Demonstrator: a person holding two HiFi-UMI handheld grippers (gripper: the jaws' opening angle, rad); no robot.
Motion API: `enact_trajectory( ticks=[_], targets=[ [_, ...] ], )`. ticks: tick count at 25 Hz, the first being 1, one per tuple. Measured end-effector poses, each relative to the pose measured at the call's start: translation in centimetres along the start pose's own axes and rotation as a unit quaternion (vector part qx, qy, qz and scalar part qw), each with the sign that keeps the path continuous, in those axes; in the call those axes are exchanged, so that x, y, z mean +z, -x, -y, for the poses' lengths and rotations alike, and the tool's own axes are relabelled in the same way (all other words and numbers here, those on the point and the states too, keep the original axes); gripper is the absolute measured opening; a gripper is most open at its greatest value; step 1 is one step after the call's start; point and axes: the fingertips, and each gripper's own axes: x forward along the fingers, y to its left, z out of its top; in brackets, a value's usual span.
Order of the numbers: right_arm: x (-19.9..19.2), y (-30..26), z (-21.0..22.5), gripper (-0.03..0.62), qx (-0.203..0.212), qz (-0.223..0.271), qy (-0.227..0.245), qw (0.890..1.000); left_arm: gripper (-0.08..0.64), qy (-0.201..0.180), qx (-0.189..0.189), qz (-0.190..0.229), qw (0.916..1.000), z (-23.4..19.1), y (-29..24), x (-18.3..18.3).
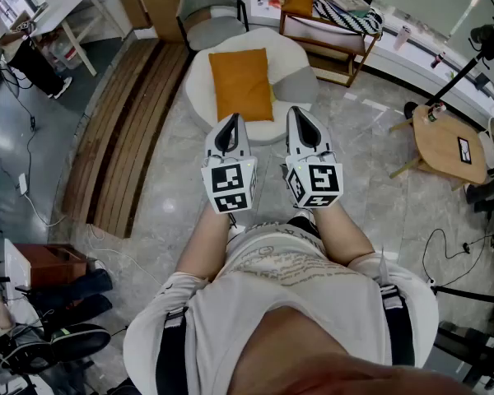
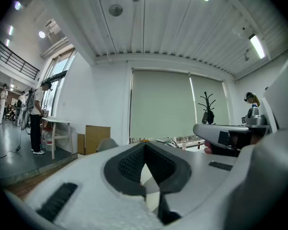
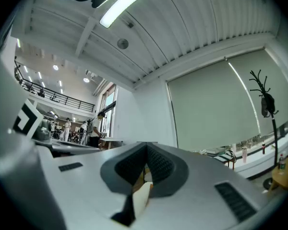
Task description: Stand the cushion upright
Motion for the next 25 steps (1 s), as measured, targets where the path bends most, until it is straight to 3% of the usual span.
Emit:
enact_trajectory(
  ticks=[6,15,25],
  targets=[
    [-0.2,0.0,0.7,0.027,-0.012,-0.01,0.002,1.0,0.015,0.005,-0.004,-0.003,1.0,0.6,-0.2,0.1],
    [-1.3,-0.4,1.8,0.028,0.008,-0.03,-0.017,0.999,0.015,0.01,0.003,-0.011,0.9999,1.3,-1.5,-0.3],
    [-0.2,-2.3,7.5,0.028,0.031,-0.029,-0.02,0.999,0.015,0.038,0.015,-0.016,0.999,5.0,-6.1,0.6]
  ],
)
